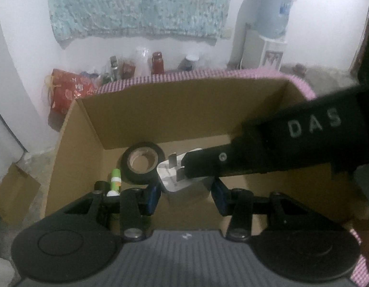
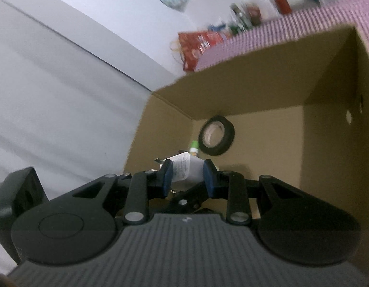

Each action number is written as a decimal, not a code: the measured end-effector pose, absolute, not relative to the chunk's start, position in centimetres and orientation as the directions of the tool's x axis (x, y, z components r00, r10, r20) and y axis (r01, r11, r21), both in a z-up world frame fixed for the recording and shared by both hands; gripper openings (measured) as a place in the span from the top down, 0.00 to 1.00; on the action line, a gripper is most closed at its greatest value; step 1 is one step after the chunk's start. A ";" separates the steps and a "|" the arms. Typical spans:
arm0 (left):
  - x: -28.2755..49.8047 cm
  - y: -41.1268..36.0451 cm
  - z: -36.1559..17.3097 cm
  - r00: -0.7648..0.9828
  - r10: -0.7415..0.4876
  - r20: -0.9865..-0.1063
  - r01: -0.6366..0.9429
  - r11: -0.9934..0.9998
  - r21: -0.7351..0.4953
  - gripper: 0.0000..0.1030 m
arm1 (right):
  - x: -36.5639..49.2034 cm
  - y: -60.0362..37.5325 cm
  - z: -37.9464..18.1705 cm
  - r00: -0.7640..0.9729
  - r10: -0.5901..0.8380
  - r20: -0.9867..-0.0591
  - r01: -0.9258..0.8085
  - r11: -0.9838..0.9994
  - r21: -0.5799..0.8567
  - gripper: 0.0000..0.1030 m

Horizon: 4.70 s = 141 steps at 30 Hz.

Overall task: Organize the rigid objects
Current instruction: 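Carry the white charger plug into the box and open the right gripper, then move the right tool back to the pink silicone lid, then grasp the pink silicone lid by its rim with the right gripper, then lower the pink lid into the box and open the right gripper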

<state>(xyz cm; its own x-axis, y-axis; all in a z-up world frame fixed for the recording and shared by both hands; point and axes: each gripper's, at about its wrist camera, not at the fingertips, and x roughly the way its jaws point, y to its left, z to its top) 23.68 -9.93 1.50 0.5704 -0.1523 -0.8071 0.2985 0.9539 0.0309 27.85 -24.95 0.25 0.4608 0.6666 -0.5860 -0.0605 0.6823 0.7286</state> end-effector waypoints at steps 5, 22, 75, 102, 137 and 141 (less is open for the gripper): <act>24.7 -10.1 0.4 0.533 -0.117 -0.838 0.307 0.950 0.063 0.54 | 29.2 -24.9 -1.6 0.407 0.684 -0.605 -0.003 0.663 0.748 0.72; 24.8 -11.6 0.0 0.541 -0.055 -0.839 0.350 0.922 0.165 0.54 | 30.3 -24.9 -3.2 0.366 0.696 -0.618 0.078 0.639 0.765 0.73; 4.1 -4.0 -5.4 0.558 -0.182 -0.810 0.242 0.969 -0.051 0.29 | 10.2 -16.4 -5.1 0.408 0.597 -0.691 -0.180 0.795 0.580 0.69; 3.4 -7.0 -5.6 0.605 -0.134 -0.785 0.243 0.970 0.022 0.33 | 11.9 -14.7 -6.5 0.408 0.547 -0.731 -0.209 0.835 0.508 0.86; 12.5 -13.1 7.3 0.712 -0.260 -0.652 0.340 0.940 -0.004 0.33 | 16.0 -24.1 9.7 0.608 0.480 -0.633 -0.253 0.872 0.419 0.84; 16.5 -12.7 5.6 0.645 -0.280 -0.711 0.332 0.941 -0.069 0.33 | 20.4 -24.9 8.8 0.543 0.468 -0.697 -0.238 0.882 0.407 0.83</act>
